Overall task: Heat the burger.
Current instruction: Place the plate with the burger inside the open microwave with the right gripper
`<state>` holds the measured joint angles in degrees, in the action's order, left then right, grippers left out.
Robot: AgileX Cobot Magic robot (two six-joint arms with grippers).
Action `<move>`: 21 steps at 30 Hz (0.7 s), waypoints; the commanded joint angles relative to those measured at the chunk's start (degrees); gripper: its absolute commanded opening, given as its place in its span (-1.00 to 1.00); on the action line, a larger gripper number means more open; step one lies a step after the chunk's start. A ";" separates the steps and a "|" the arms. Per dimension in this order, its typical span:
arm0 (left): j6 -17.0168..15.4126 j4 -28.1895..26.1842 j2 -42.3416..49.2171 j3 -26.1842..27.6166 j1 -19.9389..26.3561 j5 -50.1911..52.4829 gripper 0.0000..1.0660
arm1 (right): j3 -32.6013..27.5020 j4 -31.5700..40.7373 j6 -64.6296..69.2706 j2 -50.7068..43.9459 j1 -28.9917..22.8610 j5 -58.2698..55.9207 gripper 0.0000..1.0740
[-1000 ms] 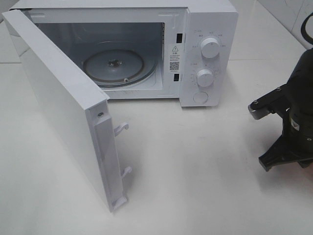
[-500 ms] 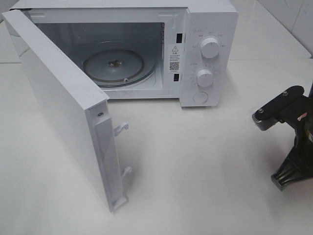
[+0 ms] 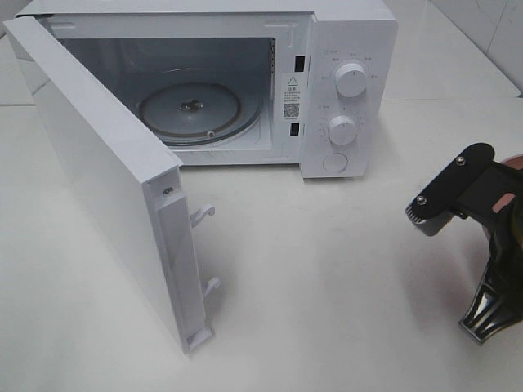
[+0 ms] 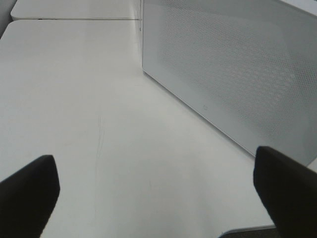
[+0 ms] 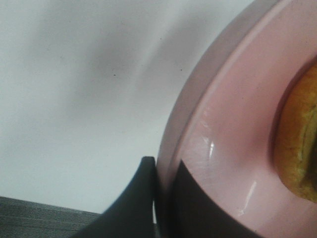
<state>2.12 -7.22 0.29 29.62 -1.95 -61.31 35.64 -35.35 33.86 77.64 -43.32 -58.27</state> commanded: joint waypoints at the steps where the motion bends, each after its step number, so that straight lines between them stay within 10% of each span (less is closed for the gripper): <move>1: 0.06 -0.40 0.11 -0.06 -0.17 -0.06 0.88 | -0.17 -2.92 -1.20 -0.69 -2.52 -3.44 -1.00; 21: 0.06 -0.40 0.11 -0.06 -0.17 -0.06 0.88 | -0.17 -2.92 -3.55 -0.69 -18.45 -4.76 -1.00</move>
<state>2.12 -7.22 0.29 29.62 -1.95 -61.31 35.64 -35.35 31.17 77.46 -61.36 -60.45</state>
